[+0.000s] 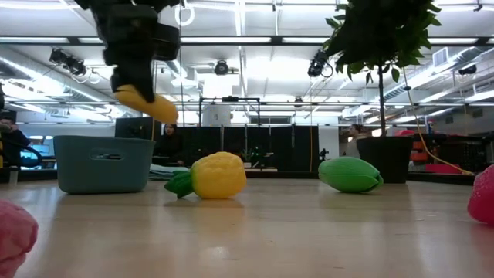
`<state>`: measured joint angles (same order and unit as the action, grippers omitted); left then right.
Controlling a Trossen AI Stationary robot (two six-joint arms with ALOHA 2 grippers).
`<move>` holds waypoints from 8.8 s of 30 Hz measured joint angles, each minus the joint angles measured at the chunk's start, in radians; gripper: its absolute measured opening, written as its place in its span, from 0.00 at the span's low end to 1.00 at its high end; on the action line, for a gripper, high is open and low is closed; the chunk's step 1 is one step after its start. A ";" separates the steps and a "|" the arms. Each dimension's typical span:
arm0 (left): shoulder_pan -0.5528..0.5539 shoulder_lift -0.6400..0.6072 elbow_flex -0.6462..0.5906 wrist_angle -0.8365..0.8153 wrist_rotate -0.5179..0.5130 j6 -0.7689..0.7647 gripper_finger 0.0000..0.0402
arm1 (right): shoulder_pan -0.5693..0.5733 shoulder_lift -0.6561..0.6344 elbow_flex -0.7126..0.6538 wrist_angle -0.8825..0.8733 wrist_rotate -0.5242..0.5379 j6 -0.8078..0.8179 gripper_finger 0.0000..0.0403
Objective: Pick and placing Produce into tupperware
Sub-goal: Put the banana into the blue bin, then put the corn into the blue bin, then put the peas into the blue bin
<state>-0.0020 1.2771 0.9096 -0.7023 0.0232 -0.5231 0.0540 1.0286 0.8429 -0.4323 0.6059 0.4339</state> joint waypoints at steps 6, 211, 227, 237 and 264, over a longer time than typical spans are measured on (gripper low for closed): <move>-0.093 0.005 0.000 -0.080 -0.001 -0.134 0.39 | 0.001 0.011 0.000 -0.045 -0.003 0.043 0.65; 0.198 -0.183 0.807 -0.210 -0.075 0.389 0.43 | -0.075 1.420 1.225 0.168 -0.636 -0.503 0.56; 0.197 -0.176 0.807 -0.209 -0.076 0.370 0.43 | -0.057 1.460 1.224 0.161 -0.735 -0.629 0.56; 0.197 -0.176 0.807 -0.209 -0.075 0.370 0.43 | -0.058 1.463 1.224 0.148 -0.685 -0.662 0.63; 0.123 -0.133 0.681 -0.555 -0.072 -0.008 0.43 | 0.005 1.223 1.245 -0.534 -0.690 -0.474 0.67</move>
<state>0.1206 1.1442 1.5903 -1.2577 -0.0484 -0.5315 0.0586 2.2515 2.0883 -0.9660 -0.0841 -0.0398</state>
